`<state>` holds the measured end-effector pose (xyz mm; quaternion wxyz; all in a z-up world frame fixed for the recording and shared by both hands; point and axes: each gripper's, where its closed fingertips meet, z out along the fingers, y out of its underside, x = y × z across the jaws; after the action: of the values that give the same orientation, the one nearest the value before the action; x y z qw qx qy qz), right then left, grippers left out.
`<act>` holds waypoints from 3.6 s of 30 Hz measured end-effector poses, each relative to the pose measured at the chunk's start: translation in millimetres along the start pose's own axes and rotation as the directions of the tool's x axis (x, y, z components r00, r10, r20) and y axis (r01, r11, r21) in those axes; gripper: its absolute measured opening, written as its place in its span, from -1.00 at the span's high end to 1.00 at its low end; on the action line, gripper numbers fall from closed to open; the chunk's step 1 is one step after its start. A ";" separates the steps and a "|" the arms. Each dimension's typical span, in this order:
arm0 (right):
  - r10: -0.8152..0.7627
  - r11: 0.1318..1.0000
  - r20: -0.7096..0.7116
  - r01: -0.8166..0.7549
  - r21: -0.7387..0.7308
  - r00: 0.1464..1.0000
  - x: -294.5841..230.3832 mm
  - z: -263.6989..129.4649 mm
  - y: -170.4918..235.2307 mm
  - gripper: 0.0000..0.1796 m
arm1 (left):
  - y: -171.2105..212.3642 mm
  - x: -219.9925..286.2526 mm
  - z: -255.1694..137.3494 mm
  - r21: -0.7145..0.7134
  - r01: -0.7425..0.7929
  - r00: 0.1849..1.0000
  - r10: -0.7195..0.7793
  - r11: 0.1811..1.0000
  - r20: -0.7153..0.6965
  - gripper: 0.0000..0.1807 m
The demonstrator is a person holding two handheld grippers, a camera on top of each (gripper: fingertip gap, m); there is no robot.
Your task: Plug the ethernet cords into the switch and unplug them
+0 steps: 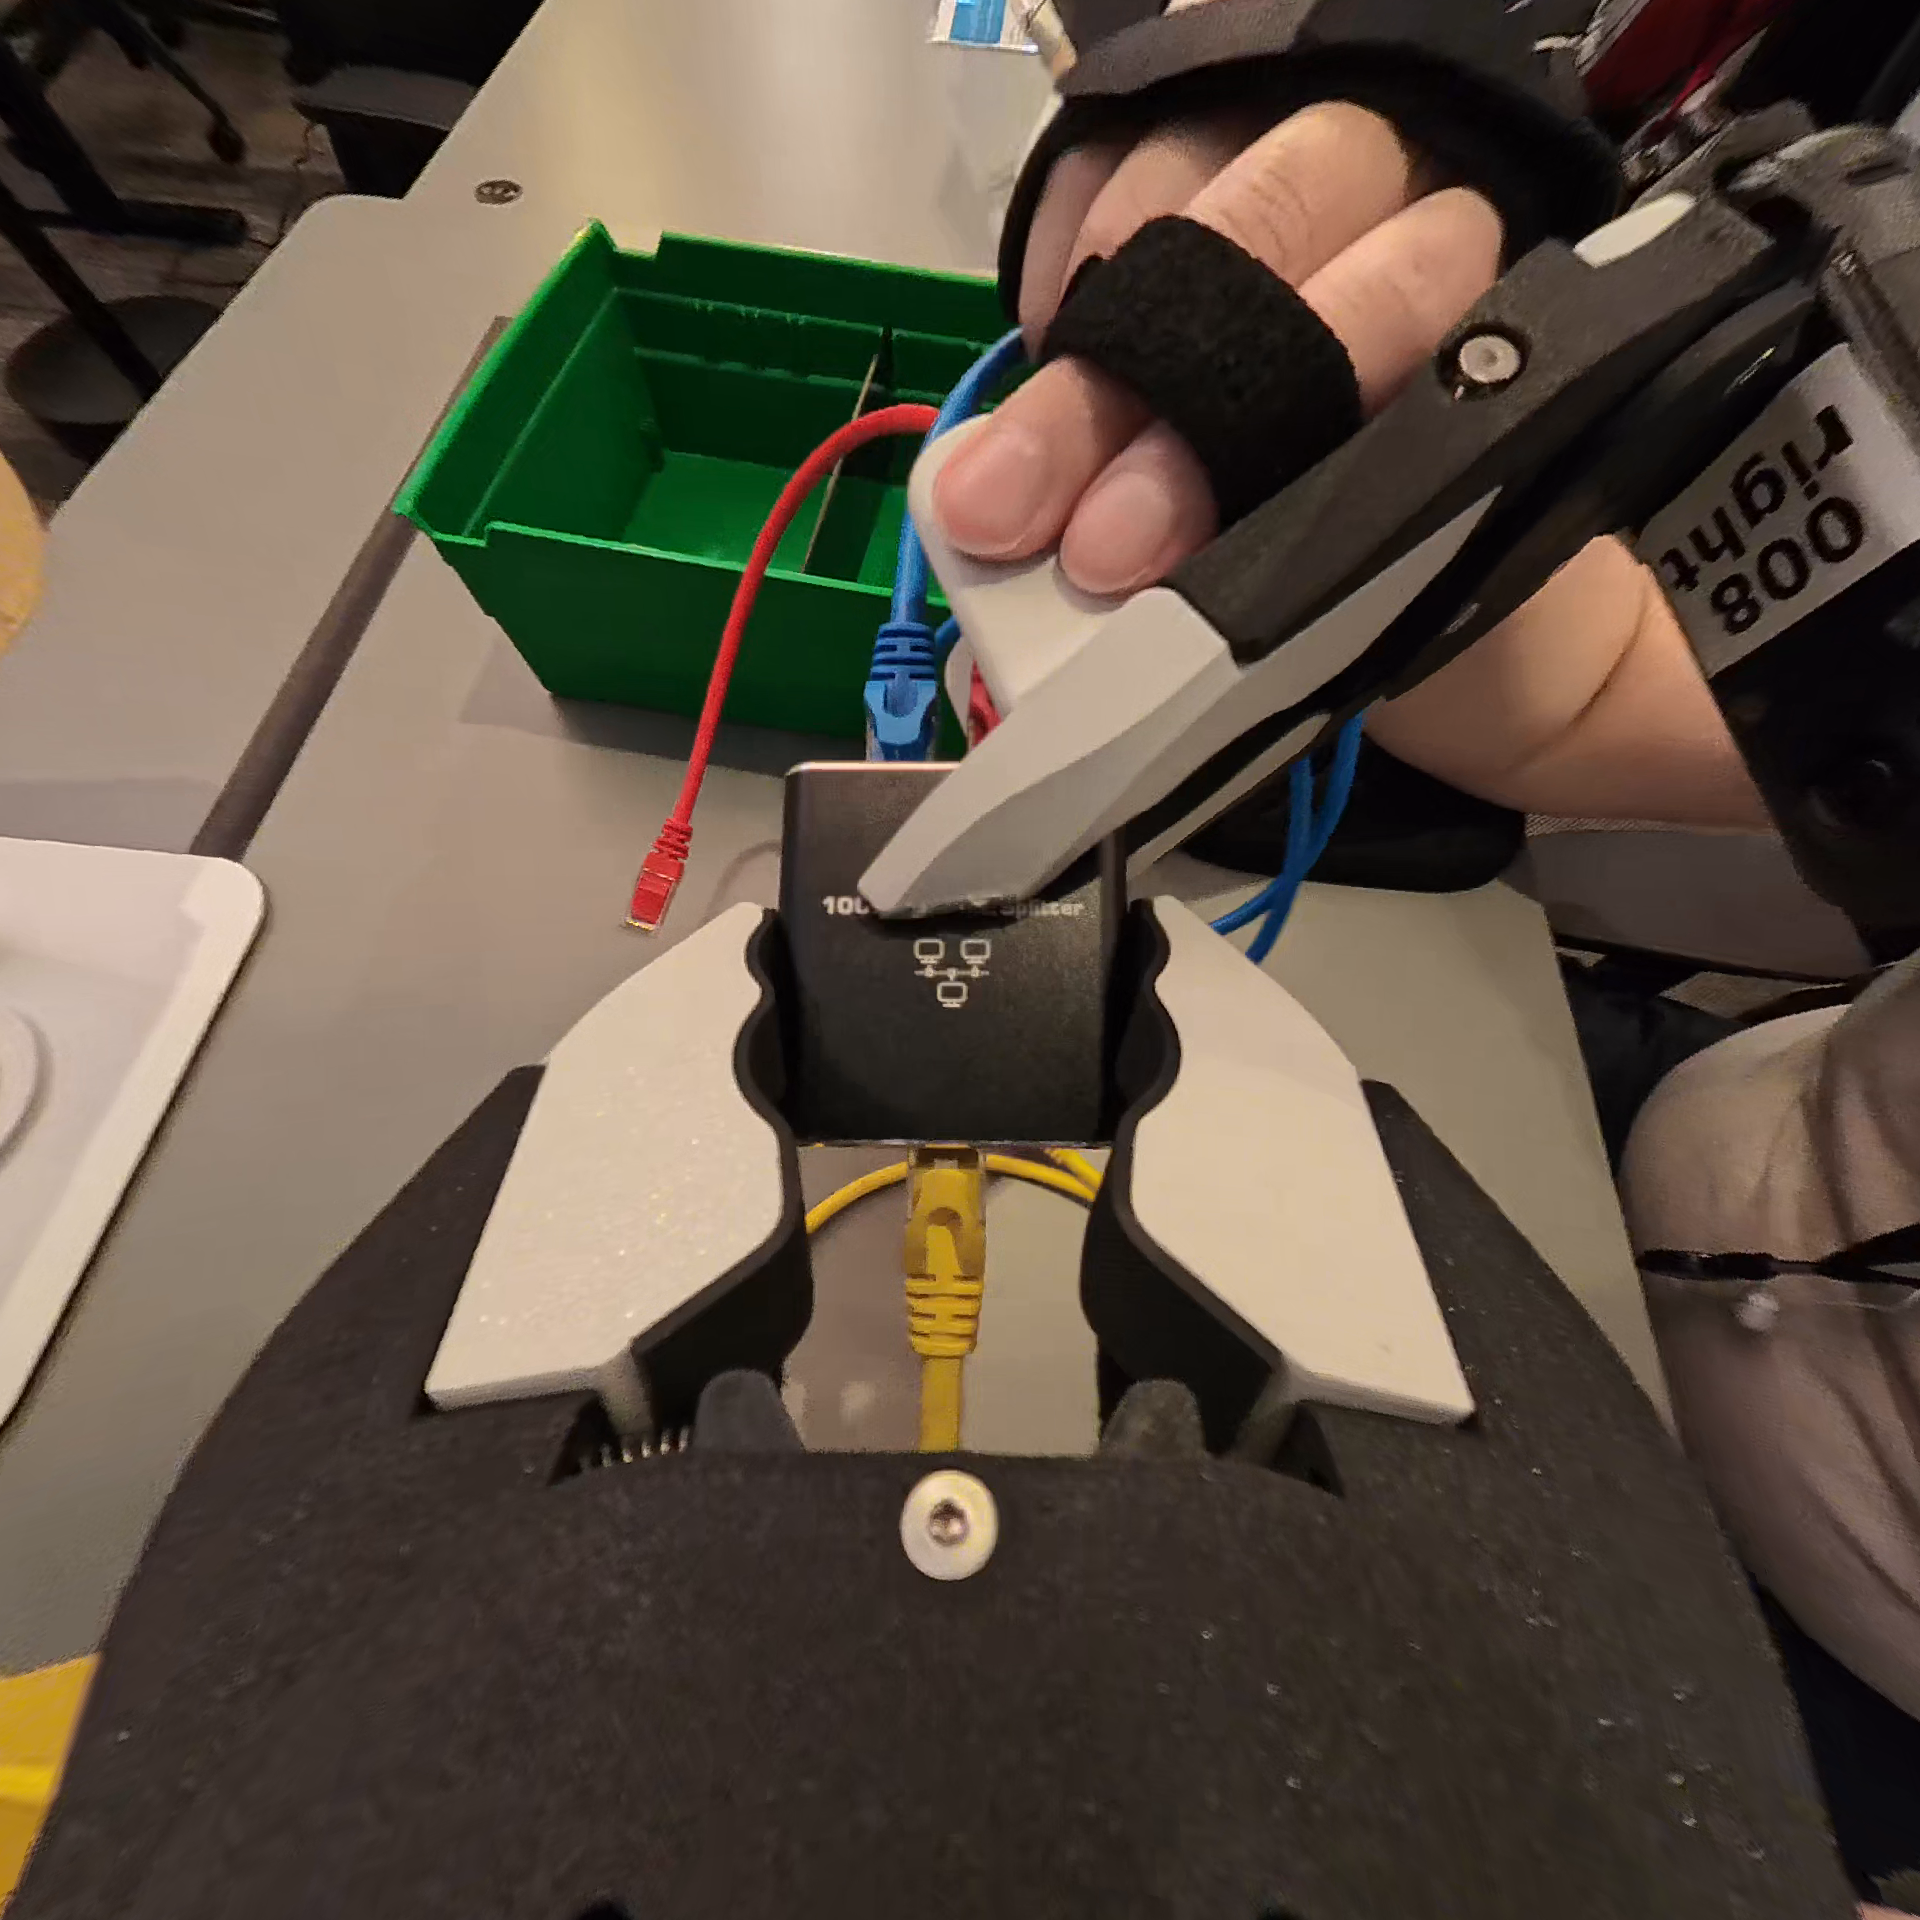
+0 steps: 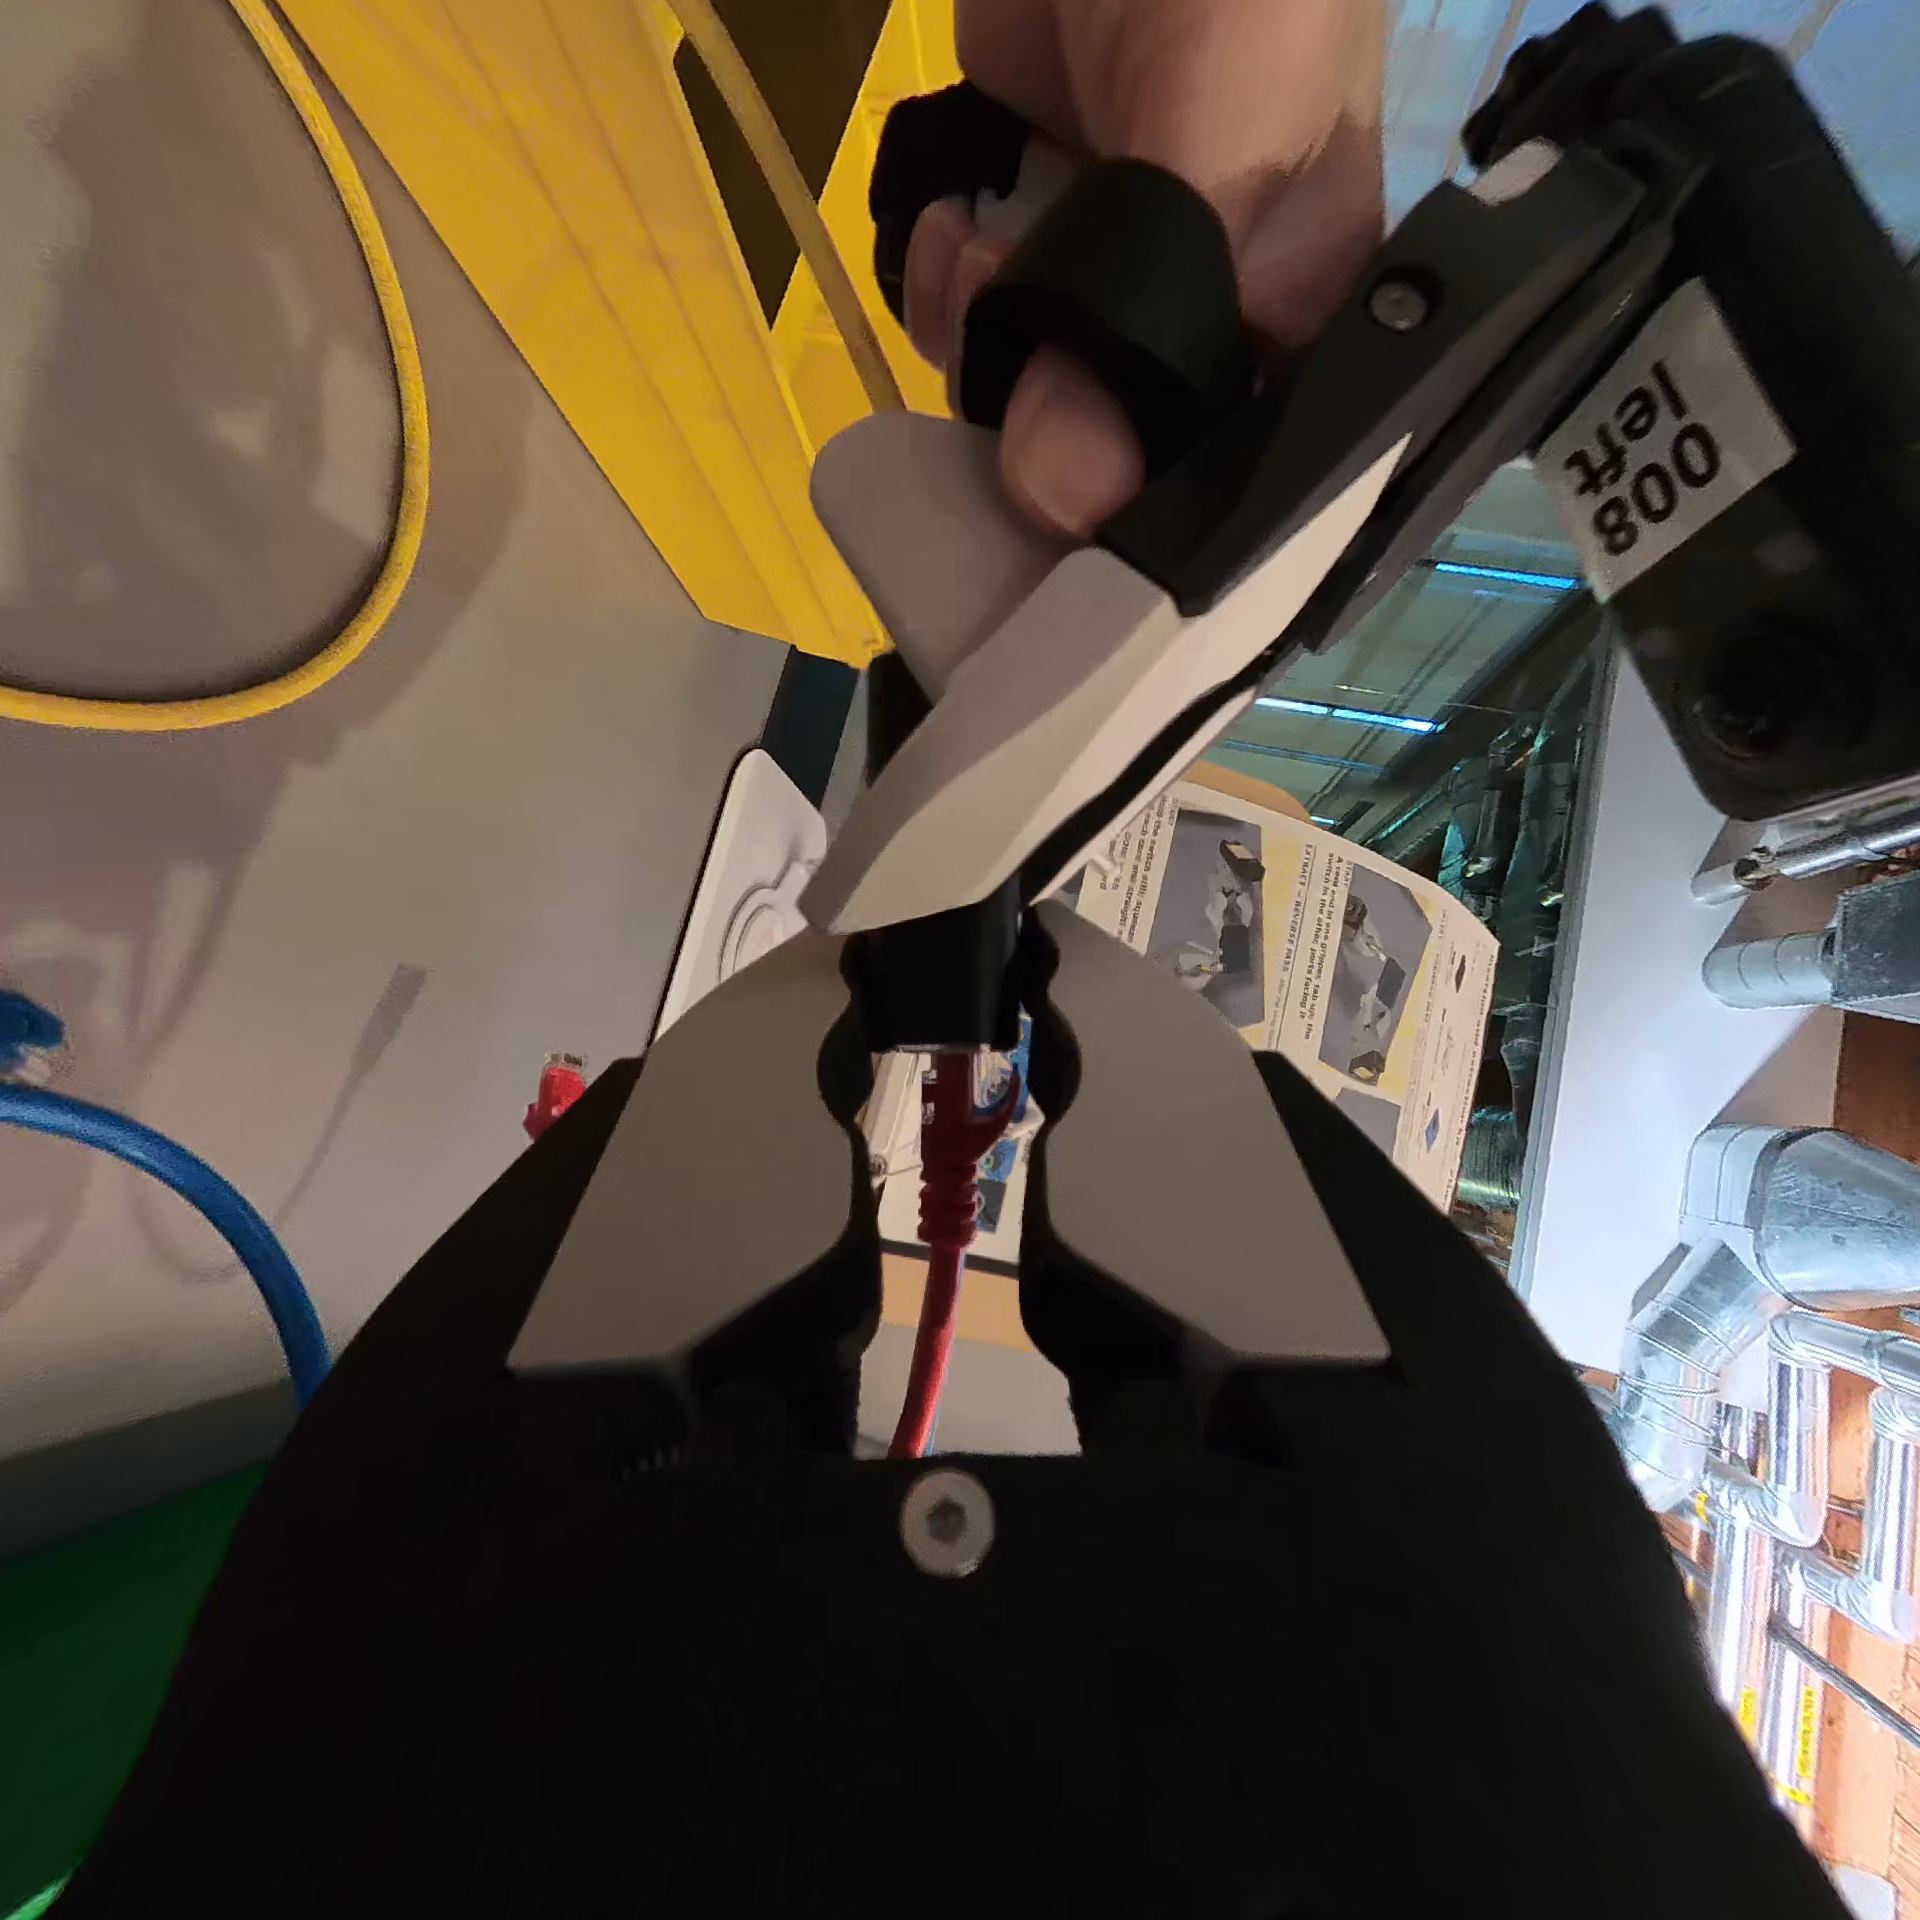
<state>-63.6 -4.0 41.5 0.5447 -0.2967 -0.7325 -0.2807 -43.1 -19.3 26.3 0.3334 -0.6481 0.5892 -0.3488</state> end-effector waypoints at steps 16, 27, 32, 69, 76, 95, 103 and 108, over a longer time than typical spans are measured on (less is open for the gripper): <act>0.499 0.866 0.021 -0.498 -0.034 0.866 9.2 -6.2 47.0 0.71 | -58.3 -13.7 -127.1 0.514 0.034 0.985 -0.114 0.857 0.126 0.23; 0.804 0.593 -0.013 -0.804 -0.032 0.594 87.8 -54.6 110.6 0.71 | -76.9 31.7 -169.3 0.572 -0.091 0.978 -0.035 0.815 0.205 0.32; 0.833 0.540 -0.066 -0.834 -0.117 0.549 125.5 -88.4 172.8 0.71 | -77.2 32.8 -163.8 0.571 -0.058 0.987 -0.038 0.819 0.154 0.33; 0.925 0.274 0.206 -0.184 -0.944 0.318 -12.4 -184.5 357.1 0.70 | -46.0 -0.2 -46.8 0.228 0.034 0.988 -0.067 0.973 0.139 0.36; 0.872 0.302 0.333 0.143 -0.943 0.357 -19.2 -130.9 348.6 0.70 | -40.5 -2.7 -35.2 0.189 0.043 0.989 -0.069 0.981 0.133 0.36; 0.903 0.423 0.425 -0.290 -0.858 0.060 -116.3 -29.8 289.5 0.70 | -44.7 4.7 -37.4 0.213 0.039 0.994 -0.059 0.976 0.089 0.36; 0.904 0.349 0.427 -0.540 -0.765 -0.020 -150.0 -25.0 286.0 0.70 | -40.3 2.6 -27.1 0.180 0.048 0.994 -0.064 0.982 0.085 0.36; 0.911 0.345 0.411 -0.520 -0.781 -0.014 -169.3 -26.6 288.8 0.67 | -36.7 2.5 -19.2 0.151 0.050 0.995 -0.063 0.987 0.082 0.35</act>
<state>206.0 147.2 -89.7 0.1083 -0.8351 -0.5317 0.0903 -39.7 -19.1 67.7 0.3960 -0.6523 0.5279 -0.3727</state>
